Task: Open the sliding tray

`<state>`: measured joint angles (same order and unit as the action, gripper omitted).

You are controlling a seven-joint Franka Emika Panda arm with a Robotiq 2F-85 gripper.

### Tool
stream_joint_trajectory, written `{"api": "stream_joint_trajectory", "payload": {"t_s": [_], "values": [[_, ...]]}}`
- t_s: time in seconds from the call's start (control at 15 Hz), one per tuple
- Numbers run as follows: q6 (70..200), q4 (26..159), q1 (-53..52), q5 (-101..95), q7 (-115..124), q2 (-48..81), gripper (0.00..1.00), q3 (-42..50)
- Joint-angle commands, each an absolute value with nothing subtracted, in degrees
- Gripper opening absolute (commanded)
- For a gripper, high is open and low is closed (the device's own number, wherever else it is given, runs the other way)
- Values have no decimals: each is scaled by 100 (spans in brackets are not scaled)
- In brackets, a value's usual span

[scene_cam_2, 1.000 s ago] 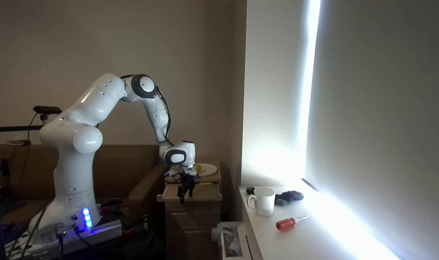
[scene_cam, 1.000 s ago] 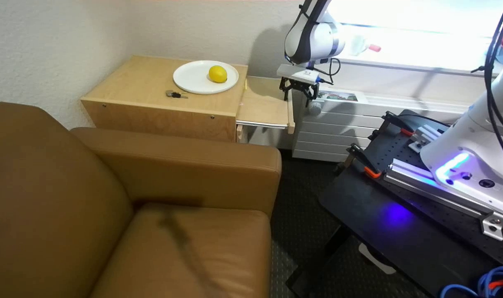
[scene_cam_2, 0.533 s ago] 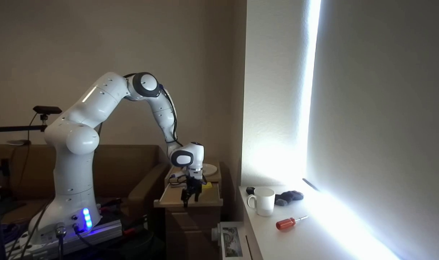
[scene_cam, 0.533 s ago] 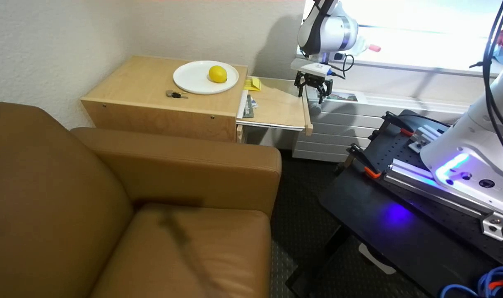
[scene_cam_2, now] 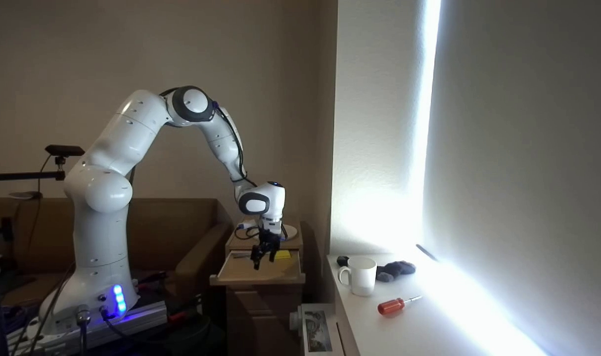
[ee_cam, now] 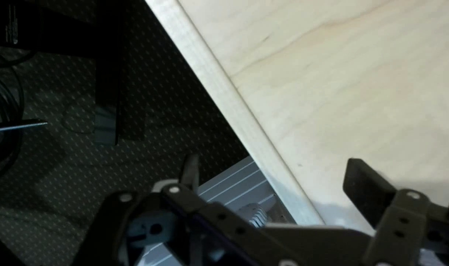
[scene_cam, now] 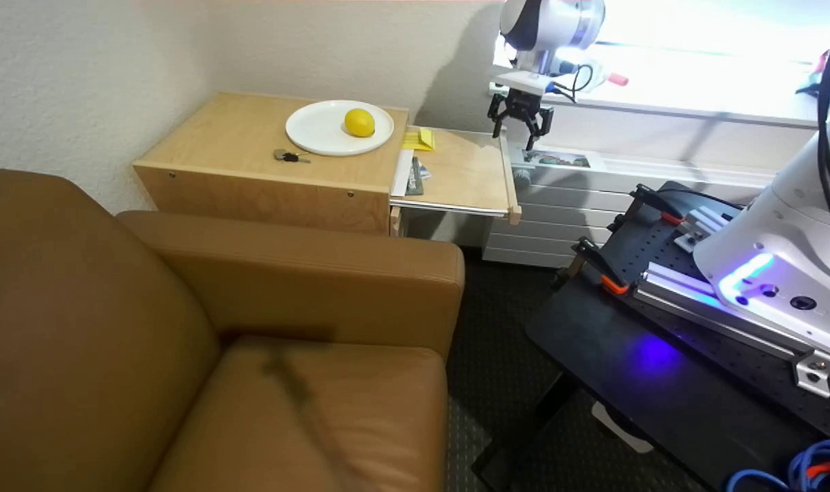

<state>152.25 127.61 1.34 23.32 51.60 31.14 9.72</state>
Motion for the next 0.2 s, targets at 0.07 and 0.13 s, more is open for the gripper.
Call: {"api": "stream_joint_trajectory", "payload": {"t_s": [0.07,0.13], "values": [[15021,12896,253,2262,5145,2602,100,918],[15018,12905,254,2256,5154,2544,100,920]]}}
